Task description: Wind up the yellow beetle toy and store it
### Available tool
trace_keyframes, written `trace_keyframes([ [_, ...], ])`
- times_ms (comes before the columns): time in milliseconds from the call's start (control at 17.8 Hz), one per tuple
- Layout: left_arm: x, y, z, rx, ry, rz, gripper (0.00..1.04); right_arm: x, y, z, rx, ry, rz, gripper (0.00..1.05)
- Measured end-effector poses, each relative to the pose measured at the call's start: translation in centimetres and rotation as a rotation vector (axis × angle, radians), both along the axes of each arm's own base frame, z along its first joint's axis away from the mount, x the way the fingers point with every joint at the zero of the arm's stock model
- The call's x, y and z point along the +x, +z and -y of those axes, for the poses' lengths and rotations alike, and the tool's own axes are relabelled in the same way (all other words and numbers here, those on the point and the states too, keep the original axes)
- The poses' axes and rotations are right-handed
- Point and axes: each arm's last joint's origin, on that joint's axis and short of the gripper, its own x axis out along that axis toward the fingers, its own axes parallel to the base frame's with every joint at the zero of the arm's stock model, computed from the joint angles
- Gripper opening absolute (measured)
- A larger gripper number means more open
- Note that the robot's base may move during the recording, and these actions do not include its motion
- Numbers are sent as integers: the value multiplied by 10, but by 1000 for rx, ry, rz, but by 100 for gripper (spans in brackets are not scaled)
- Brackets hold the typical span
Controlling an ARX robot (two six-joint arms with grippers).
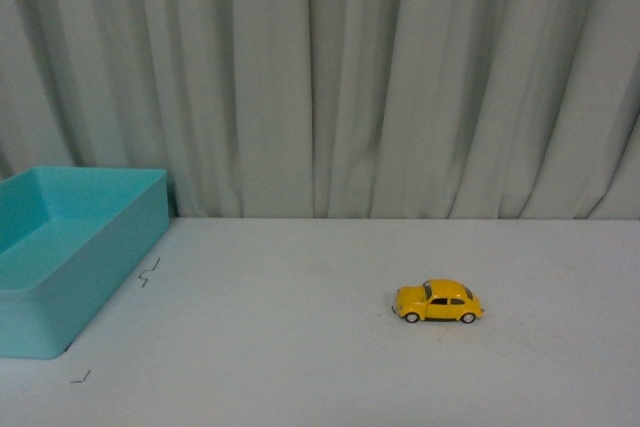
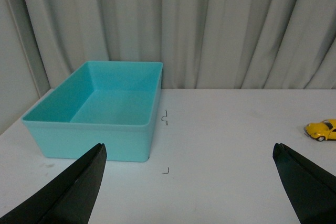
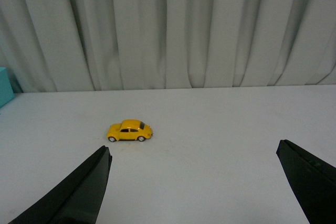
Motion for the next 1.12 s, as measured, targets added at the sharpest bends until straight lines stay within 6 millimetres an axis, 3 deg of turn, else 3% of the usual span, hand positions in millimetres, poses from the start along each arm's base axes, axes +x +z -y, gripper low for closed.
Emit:
trace_keyframes([
  [1125,0,0,0,0,0,0,98,0,0,0,0,0,-1,98],
])
